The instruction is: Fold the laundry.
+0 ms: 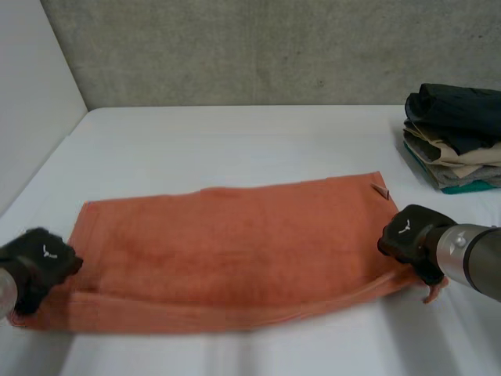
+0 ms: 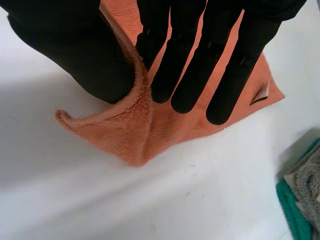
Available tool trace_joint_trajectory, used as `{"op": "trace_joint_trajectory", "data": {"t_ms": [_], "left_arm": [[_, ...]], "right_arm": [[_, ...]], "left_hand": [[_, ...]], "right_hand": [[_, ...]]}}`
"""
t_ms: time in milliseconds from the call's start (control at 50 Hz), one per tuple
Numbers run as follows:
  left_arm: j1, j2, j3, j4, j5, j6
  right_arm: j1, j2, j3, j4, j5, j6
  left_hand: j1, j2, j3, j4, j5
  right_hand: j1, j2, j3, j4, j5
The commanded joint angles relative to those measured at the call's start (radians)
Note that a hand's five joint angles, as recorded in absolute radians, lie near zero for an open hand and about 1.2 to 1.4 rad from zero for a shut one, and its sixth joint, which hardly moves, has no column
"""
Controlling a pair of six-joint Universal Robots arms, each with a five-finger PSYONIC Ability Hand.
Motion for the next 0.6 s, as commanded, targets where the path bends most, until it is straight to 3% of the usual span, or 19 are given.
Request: {"op": "trace_joint_trajectory", "data": {"t_ms": [20,100,280,600], "left_arm": [[-0.063,-0.173,0.167,0.184,0.008,-0.083],[-0.146,-0.317,0.346,0.261,-0.055,-0.207],[-0.226,-0.604,0.65,0.31,-0.238,-0.256],[-0.252,-0.773,0.861,0.435,-0.269,-0.264]], "right_arm": [[0.009,0.096,-0.055,-0.243,0.006,-0.003],[0.035,0.205,-0.136,-0.449,0.046,-0.003],[0.084,0.432,-0.334,-0.71,0.055,-0.023],[0.086,0.661,-0.571,-0.854,0.021,-0.023]], "left_hand": [[0.261,0.2,0.203,0.195,0.231],[0.261,0.2,0.203,0.195,0.231],[0.261,0.2,0.203,0.195,0.231],[0.261,0.2,0.203,0.195,0.231]], "right_hand": [[0.285,0.222,0.21,0.2,0.219],[0.285,0.222,0.21,0.2,0.219],[0.285,0.222,0.21,0.2,0.219],[0.285,0.222,0.21,0.2,0.219]]}}
